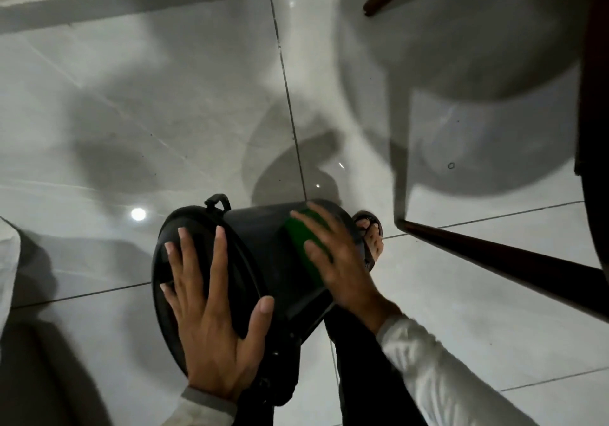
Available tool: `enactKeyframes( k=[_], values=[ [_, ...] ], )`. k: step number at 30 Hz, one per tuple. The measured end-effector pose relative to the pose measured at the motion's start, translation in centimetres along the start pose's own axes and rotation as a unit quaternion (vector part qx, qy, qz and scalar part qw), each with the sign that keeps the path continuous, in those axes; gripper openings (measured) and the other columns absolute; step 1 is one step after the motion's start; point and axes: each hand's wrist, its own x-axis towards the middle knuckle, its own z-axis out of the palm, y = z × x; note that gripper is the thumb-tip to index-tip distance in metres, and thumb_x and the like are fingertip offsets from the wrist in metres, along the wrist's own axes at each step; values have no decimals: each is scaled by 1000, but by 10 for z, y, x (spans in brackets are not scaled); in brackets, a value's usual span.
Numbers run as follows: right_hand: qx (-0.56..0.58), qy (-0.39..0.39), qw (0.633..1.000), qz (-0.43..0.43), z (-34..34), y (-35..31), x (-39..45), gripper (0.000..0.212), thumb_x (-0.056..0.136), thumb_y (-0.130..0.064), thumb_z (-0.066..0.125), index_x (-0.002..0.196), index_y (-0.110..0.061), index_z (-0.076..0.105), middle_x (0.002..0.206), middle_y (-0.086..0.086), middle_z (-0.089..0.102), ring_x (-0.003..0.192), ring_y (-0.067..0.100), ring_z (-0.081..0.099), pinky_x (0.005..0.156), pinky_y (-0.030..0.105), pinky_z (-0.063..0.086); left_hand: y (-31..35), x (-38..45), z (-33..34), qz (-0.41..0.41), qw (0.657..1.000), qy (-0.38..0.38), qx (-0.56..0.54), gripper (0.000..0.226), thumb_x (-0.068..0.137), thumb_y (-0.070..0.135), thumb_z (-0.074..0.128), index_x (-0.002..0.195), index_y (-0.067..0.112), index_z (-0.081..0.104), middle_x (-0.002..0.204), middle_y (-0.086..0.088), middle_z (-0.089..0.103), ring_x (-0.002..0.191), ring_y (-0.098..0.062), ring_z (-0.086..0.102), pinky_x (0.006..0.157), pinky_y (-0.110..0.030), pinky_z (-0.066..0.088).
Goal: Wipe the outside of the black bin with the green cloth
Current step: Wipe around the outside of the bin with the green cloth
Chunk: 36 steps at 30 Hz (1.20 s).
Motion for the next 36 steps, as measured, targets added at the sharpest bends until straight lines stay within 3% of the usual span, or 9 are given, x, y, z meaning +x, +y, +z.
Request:
enactKeyframes(
  k=[4,12,15,19,24,27,31,34,36],
  values=[
    [19,77,956,283,-22,36,42,39,106,-24,54,143,-19,63,148,9,64,141,31,56,121,34,37,10,1,6,9,1000,-2,5,102,87,91,19,160,20,29,175,-12,9,163,-35,-2,119,-82,10],
    [39,-60,993,-89,11,-58,-27,51,103,-49,48,153,-52,43,172,-15,30,164,13,18,130,41,19,-6,-2,3,15,1000,10,3,97,90,87,20,161,22,27,176,-13,10,164,-33,-1,118,-82,14],
    [4,-33,998,-46,0,-31,-22,49,106,-27,51,155,-29,50,170,1,36,162,20,27,132,39,22,-7,-3,3,16,1000,13,0,97,90,87,20,161,22,27,176,-12,9,164,-32,-2,118,-82,13],
    [31,20,976,215,-15,-6,38,41,108,-16,53,149,-16,57,161,9,48,152,28,44,113,14,26,-3,-2,6,7,1000,14,5,97,90,88,19,161,24,27,176,-10,9,164,-31,-2,119,-82,11],
    [42,-50,998,-7,12,-59,-13,49,100,-51,49,148,-52,50,171,-11,34,162,15,24,129,36,21,-11,0,3,11,1000,17,5,93,91,86,19,161,25,26,176,-10,10,164,-31,-1,118,-81,14],
    [73,-10,996,-49,17,-41,-59,49,102,-34,53,150,-43,52,169,-6,38,162,16,28,131,28,22,-12,-2,2,17,1000,11,5,93,91,86,19,161,25,27,176,-12,11,164,-32,-1,119,-81,14],
    [48,74,981,172,-7,21,0,40,103,-10,54,140,-25,63,150,7,60,139,5,52,117,21,39,-7,-2,5,22,1000,3,14,93,90,87,18,161,26,26,176,-11,12,164,-32,-1,119,-81,13],
    [-4,-6,949,314,-19,25,71,24,102,-34,56,119,-30,73,115,-1,71,115,27,63,80,19,45,-5,-2,6,22,1000,-1,14,95,89,88,19,161,26,27,176,-11,11,164,-32,-1,120,-81,12],
    [-27,-114,944,309,-13,0,104,25,98,-48,54,111,-36,72,123,4,70,110,28,60,82,28,44,-6,-2,5,22,1000,0,17,95,89,88,19,161,26,26,176,-11,12,164,-32,-1,119,-81,13]
  ],
)
